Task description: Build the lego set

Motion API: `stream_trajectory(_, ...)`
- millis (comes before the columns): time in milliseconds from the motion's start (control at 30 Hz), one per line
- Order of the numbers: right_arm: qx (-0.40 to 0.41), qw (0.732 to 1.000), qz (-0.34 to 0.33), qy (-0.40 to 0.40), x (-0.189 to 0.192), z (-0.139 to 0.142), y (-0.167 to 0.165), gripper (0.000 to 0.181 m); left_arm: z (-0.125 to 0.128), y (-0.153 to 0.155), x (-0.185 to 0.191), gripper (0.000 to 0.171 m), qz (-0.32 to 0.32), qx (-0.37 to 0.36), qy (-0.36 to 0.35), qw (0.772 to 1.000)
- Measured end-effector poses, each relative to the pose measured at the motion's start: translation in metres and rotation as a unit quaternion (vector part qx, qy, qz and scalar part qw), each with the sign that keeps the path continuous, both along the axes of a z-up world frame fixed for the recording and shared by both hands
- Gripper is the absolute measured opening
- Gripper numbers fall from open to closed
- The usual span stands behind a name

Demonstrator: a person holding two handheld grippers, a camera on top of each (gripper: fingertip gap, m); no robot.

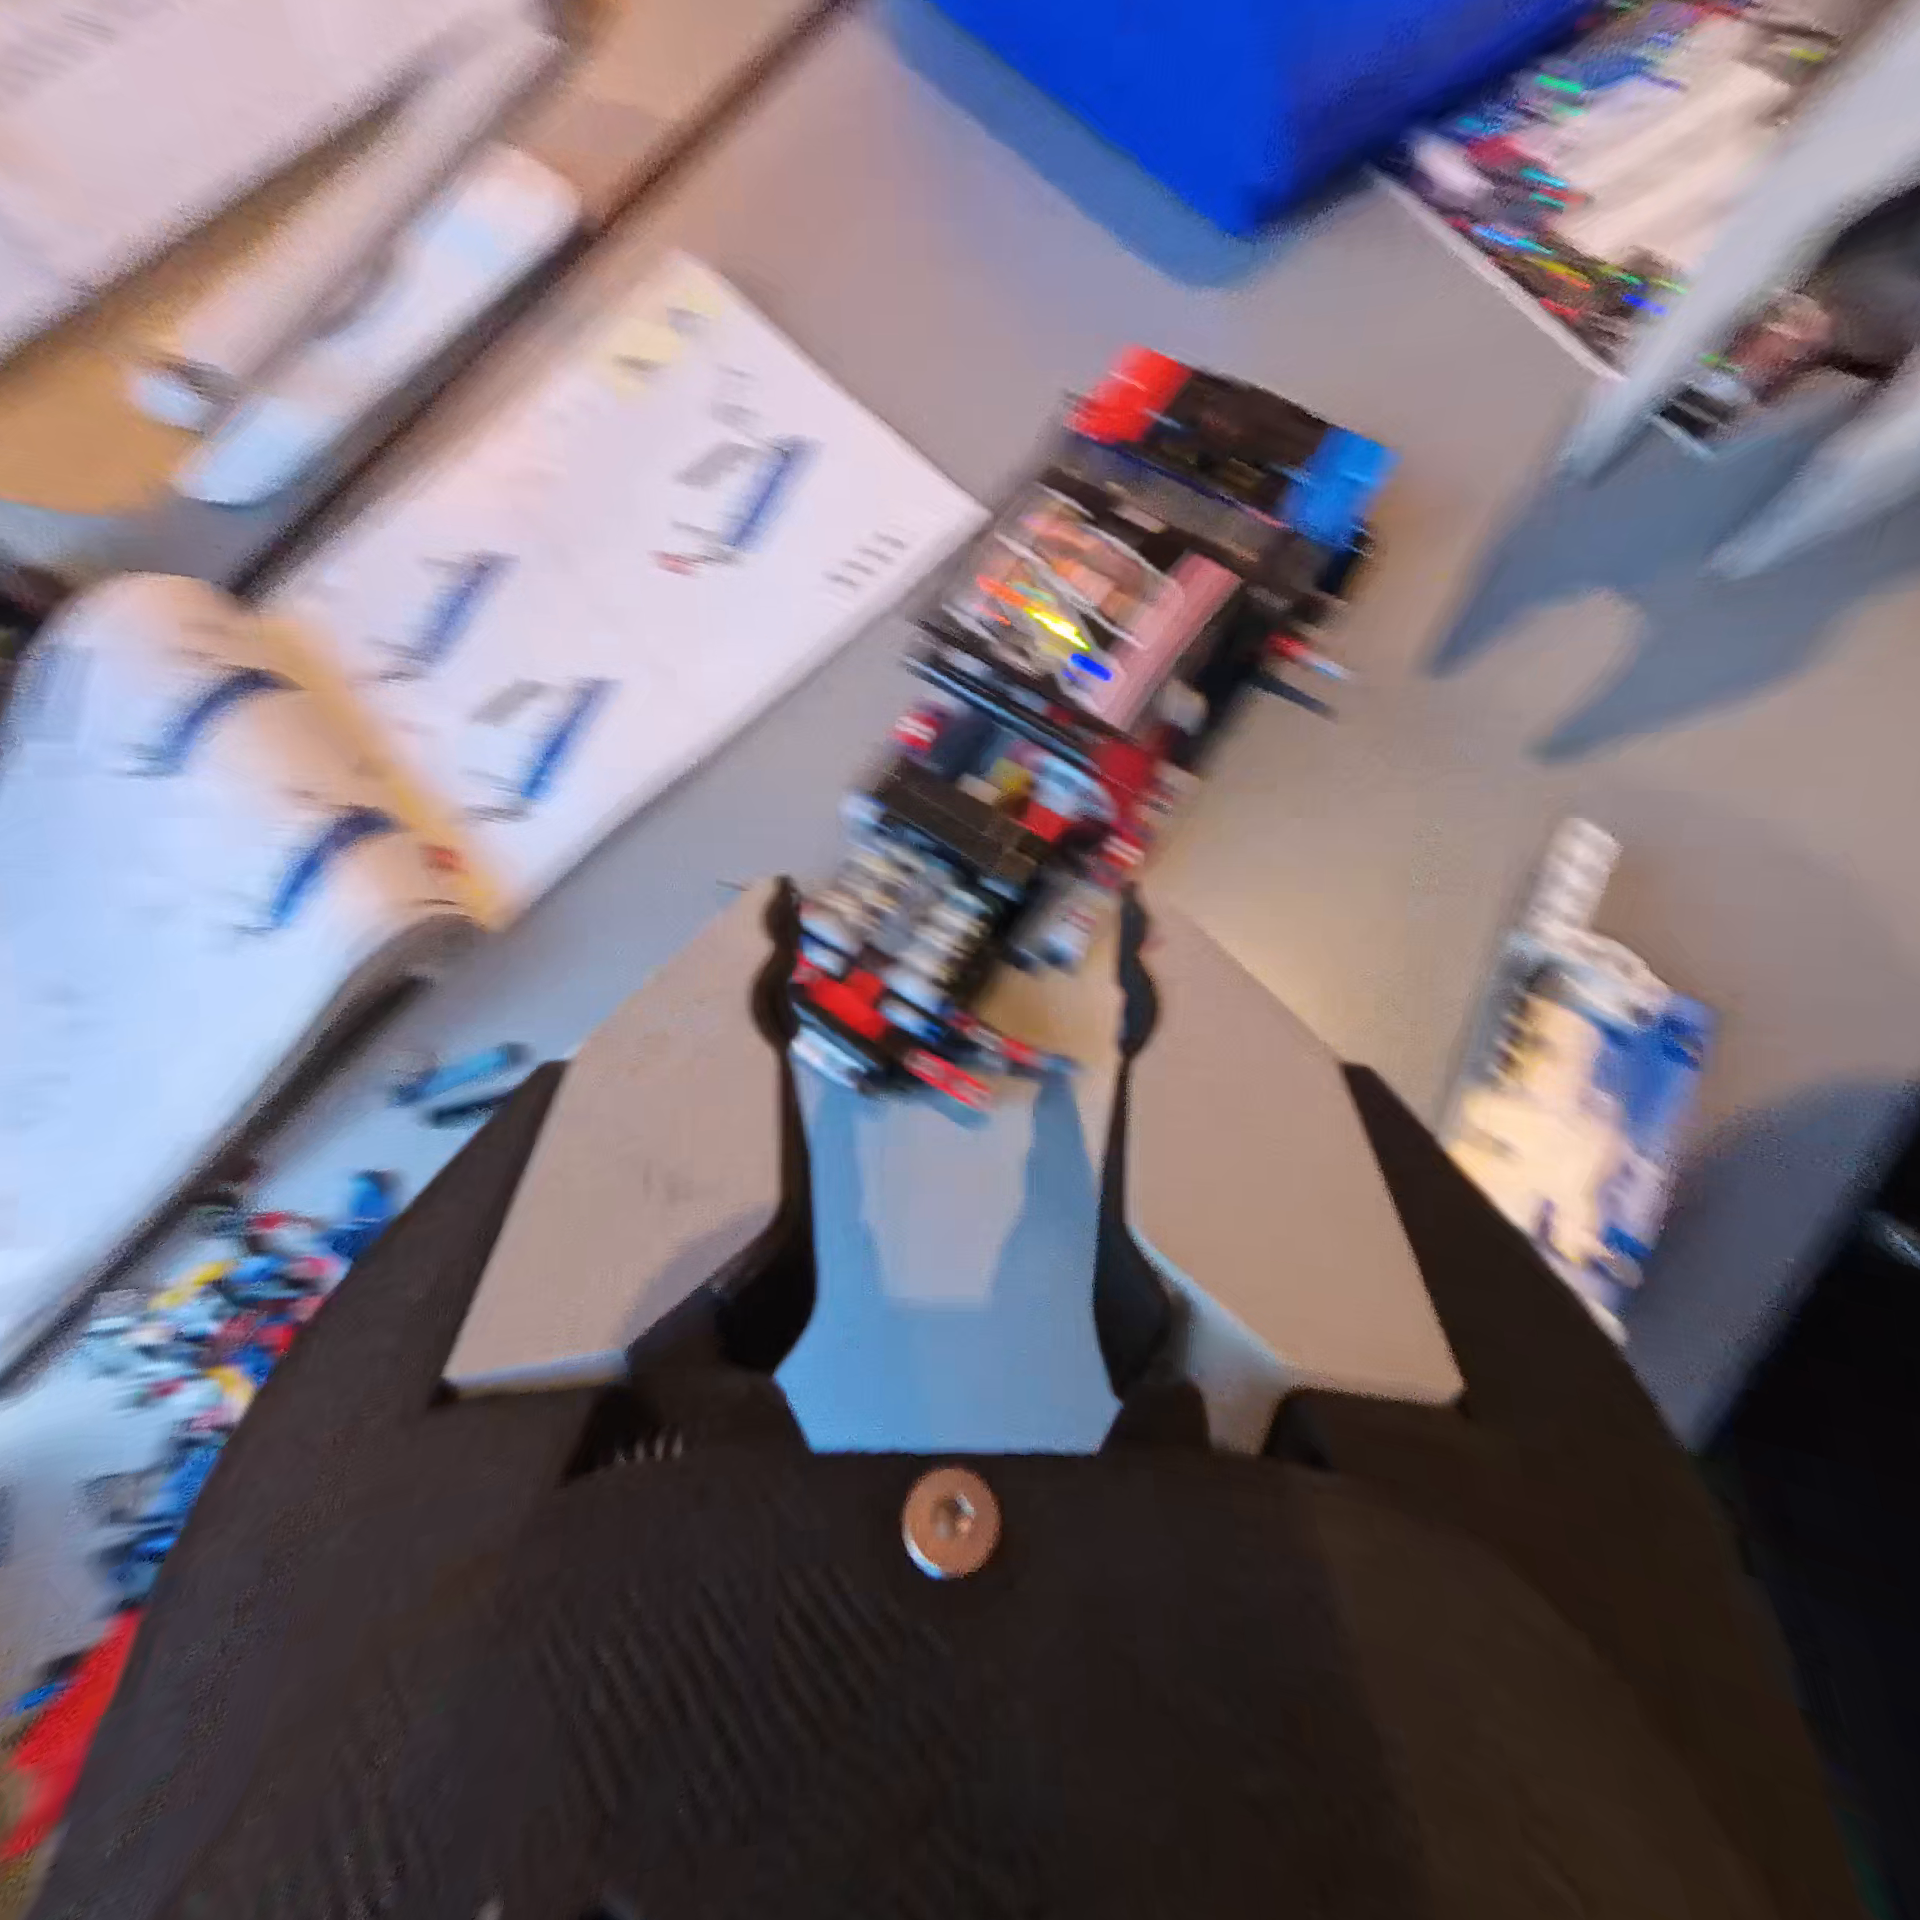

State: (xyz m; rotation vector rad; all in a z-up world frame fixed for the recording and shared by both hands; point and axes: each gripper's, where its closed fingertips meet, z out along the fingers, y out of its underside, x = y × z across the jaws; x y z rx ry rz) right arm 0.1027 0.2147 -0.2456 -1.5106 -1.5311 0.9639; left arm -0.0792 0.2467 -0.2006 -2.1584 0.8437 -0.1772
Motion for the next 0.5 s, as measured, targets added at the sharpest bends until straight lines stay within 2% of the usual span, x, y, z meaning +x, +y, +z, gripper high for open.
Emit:
stream_trajectory(33, -0.003, 1.0, -0.011, 0.015, 0.002, 0.004, 0.006, 0.034, 0.01, 0.025, -0.006, 0.071, 0.016, 0.005, 0.003, 1.0)
stream_trajectory(67, -0.007, 0.999, -0.019, 0.029, 0.004, 0.007, 0.01, 0.034, 0.016, 0.05, -0.005, 0.075, 0.02, -0.003, -0.01, 1.0)
stream_trajectory(133, -0.018, 0.998, -0.027, 0.053, 0.006, 0.012, 0.015, 0.033, 0.011, 0.104, -0.002, 0.079, 0.035, -0.041, -0.03, 0.998)
stream_trajectory(200, -0.021, 0.997, -0.026, 0.063, 0.007, 0.012, 0.016, 0.031, -0.016, 0.157, -0.006, 0.1, 0.068, -0.09, -0.006, 0.994)
stream_trajectory(267, -0.015, 0.998, -0.029, 0.061, 0.007, 0.009, 0.016, 0.03, -0.049, 0.197, -0.01, 0.107, 0.095, -0.122, 0.033, 0.987)
stream_trajectory(300, -0.013, 0.998, -0.027, 0.06, 0.006, 0.008, 0.016, 0.029, -0.064, 0.21, -0.011, 0.113, 0.103, -0.138, 0.053, 0.984)
stream_trajectory(367, -0.012, 0.998, -0.019, 0.057, 0.005, 0.007, 0.013, 0.029, -0.086, 0.224, -0.01, 0.115, 0.12, -0.163, 0.066, 0.977)
stream_trajectory(433, -0.005, 0.998, -0.015, 0.055, 0.004, 0.006, 0.011, 0.029, -0.099, 0.224, -0.003, 0.115, 0.113, -0.183, 0.066, 0.974)
stream_trajectory(500, 0.001, 0.999, -0.011, 0.053, 0.004, 0.005, 0.011, 0.027, -0.112, 0.221, -0.007, 0.117, 0.113, -0.19, 0.101, 0.97)
